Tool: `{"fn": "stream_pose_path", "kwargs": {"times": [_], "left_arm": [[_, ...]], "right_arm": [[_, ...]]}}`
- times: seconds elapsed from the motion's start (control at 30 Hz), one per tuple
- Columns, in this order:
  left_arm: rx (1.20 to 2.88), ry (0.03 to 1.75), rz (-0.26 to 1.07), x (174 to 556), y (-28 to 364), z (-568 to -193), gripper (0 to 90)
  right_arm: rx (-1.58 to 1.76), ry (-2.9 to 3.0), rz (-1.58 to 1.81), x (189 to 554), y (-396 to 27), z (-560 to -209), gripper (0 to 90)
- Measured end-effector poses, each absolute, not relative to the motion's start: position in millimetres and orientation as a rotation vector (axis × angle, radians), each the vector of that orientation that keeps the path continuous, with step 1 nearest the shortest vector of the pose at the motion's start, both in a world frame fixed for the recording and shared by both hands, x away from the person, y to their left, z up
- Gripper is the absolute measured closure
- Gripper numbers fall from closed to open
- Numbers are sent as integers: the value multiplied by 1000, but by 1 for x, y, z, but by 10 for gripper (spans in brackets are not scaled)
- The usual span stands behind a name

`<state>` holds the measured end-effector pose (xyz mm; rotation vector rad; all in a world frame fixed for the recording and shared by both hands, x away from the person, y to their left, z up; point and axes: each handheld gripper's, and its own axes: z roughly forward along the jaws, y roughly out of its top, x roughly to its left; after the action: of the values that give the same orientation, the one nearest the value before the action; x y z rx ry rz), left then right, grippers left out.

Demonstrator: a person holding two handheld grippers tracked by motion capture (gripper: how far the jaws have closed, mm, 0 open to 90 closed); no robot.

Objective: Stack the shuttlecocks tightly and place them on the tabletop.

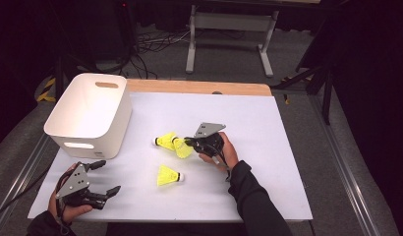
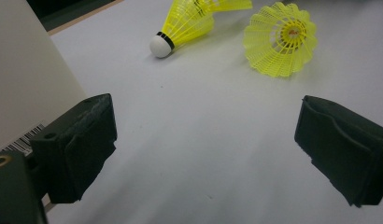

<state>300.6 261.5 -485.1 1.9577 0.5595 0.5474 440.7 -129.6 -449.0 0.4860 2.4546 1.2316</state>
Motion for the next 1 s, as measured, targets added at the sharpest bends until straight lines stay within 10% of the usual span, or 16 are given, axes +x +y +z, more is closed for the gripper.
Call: {"fn": "stream_pose_path", "kwargs": {"times": [0.63,1.0], "left_arm": [[1972,535,548,299,259,-485,67],[1973,534,547,299,259,-485,67]], "right_arm": [[501,2533,1122,454,-122,-464,829],[582,2529,1075,450,-126,-464,587]]}}
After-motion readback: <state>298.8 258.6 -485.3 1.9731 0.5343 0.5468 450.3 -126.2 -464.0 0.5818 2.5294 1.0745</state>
